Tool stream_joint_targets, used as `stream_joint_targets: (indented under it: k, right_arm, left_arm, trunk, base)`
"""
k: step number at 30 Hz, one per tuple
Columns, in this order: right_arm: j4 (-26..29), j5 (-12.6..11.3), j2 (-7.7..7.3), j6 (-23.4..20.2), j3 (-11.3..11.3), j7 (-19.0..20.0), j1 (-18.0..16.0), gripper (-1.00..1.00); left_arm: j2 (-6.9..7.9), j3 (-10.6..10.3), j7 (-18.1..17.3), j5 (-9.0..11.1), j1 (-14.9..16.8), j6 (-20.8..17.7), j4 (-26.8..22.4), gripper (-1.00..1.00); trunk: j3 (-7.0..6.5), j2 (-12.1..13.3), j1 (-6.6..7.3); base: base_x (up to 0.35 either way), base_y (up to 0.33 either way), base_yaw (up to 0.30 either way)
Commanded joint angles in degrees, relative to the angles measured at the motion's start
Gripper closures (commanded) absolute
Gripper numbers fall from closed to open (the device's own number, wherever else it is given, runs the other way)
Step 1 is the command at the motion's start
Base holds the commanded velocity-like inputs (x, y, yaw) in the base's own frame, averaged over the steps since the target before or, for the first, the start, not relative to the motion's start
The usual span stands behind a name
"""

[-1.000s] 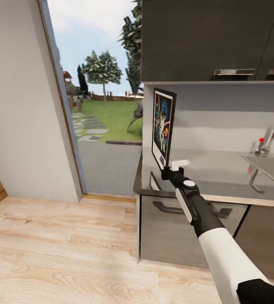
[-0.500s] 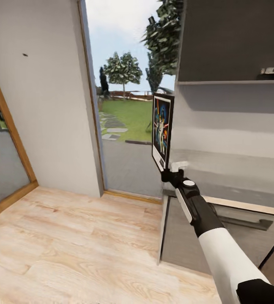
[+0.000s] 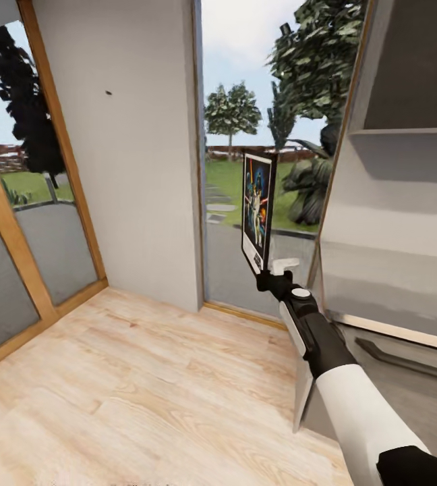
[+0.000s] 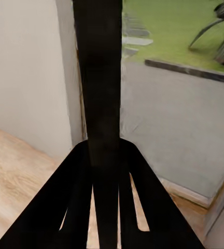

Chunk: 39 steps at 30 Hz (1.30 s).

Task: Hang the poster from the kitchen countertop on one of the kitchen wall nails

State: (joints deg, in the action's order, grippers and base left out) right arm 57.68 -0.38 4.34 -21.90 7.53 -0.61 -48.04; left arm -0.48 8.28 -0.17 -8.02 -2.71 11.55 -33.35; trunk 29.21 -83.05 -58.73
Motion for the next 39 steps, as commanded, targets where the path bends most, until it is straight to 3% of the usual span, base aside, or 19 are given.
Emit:
stream_joint_targets:
  k: [1, 4, 6, 9, 13, 16, 18, 20, 22, 24, 31, 35, 39]
  right_arm:
    - [0.1, -0.2, 0.02, -0.3, 0.0, 0.1, 0.0, 1.0]
    - [0.1, -0.2, 0.13, -0.2, 1.2, 1.0, 0.4, 1.0]
    - [0.1, -0.2, 0.2, 0.1, 2.9, 3.7, 1.6, 1.0]
    - [0.2, -0.2, 0.22, 0.8, 3.6, 6.5, 3.2, 1.0]
    - [0.3, -0.1, 0.04, 5.6, 3.9, 10.9, 6.6, 1.0]
    - [0.9, 0.0, -0.28, 10.4, 3.9, 17.0, 11.8, 1.0]
    - [1.7, 0.0, -0.37, 12.0, 3.8, 19.0, 13.9, 1.0]
    - [4.4, 0.0, -0.79, 15.2, 3.7, 22.5, 19.9, 1.0]
    - [6.6, 0.1, -1.89, 16.8, 3.7, 24.6, 24.1, 1.0]
    - [7.8, 0.0, -3.2, 17.5, 3.7, 25.4, 26.1, 1.0]
    - [8.7, -0.3, -4.55, 17.8, 3.7, 26.1, 27.3, 1.0]
    - [8.9, -2.9, -4.66, 17.7, 3.6, 26.1, 27.4, 1.0]
    - [9.0, -4.0, -4.68, 17.7, 3.6, 26.1, 27.4, 1.0]
  left_arm:
    - [-0.05, 0.2, 0.0, -0.6, 0.0, 0.1, -0.1, -1.0]
    - [-0.05, 0.3, -0.1, -0.5, 0.0, 0.1, -0.1, -1.0]
    - [0.09, 0.3, -0.1, -0.5, 0.0, 0.1, -0.1, -1.0]
    - [0.89, 0.4, -0.2, -0.4, 0.0, 0.1, -0.1, -1.0]
    - [1.67, 0.9, -2.1, 0.8, 0.0, 0.0, -0.1, -1.0]
    - [1.98, 1.8, -5.2, 4.1, 0.0, 0.0, -0.1, -1.0]
    - [2.04, 1.9, -6.2, 4.7, 0.0, 0.0, -0.1, -1.0]
    - [2.1, 2.0, -7.7, 5.4, 0.0, 0.0, -0.1, -1.0]
    - [2.13, 2.1, -8.3, 5.7, 0.0, 0.0, -0.1, -1.0]
    - [2.11, 2.1, -8.7, 5.8, 0.0, 0.0, 0.0, -1.0]
    - [2.14, 2.1, -9.0, 5.8, 0.0, 0.0, 0.0, -1.0]
    - [2.61, 2.1, -9.0, 5.9, 0.0, 0.0, 0.0, -1.0]
    - [3.13, 2.1, -9.0, 6.0, 0.0, -0.1, 0.0, -1.0]
  trunk:
    - [0.05, 0.0, 0.0]
    - [0.05, 0.0, 0.0]
    - [0.05, 0.0, 0.0]
    - [0.05, 0.0, 0.0]
    - [0.05, 0.0, 0.0]
    - [0.05, 0.0, 0.0]
    - [0.05, 0.0, 0.0]
    - [0.05, 0.0, 0.0]
    - [0.05, 0.0, 0.0]
    - [0.05, 0.0, 0.0]
    - [0.05, 0.0, 0.0]
    - [0.05, 0.0, 0.0]
    - [0.05, 0.0, 0.0]
  base:
    - [0.0, 0.293, 0.183]
    - [0.0, 0.293, 0.105]
    - [0.0, 0.294, 0.039]
    - [0.0, 0.294, 0.018]
    - [0.0, 0.293, 0.005]
    - [0.0, 0.204, 0.001]
    - [0.0, 0.095, 0.001]
    - [0.0, 0.044, 0.0]
    - [0.0, 0.018, 0.0]
    - [0.015, 0.022, 0.0]
    - [0.165, 0.184, 0.0]
    - [0.195, 0.242, 0.0]
    - [0.194, 0.251, 0.0]
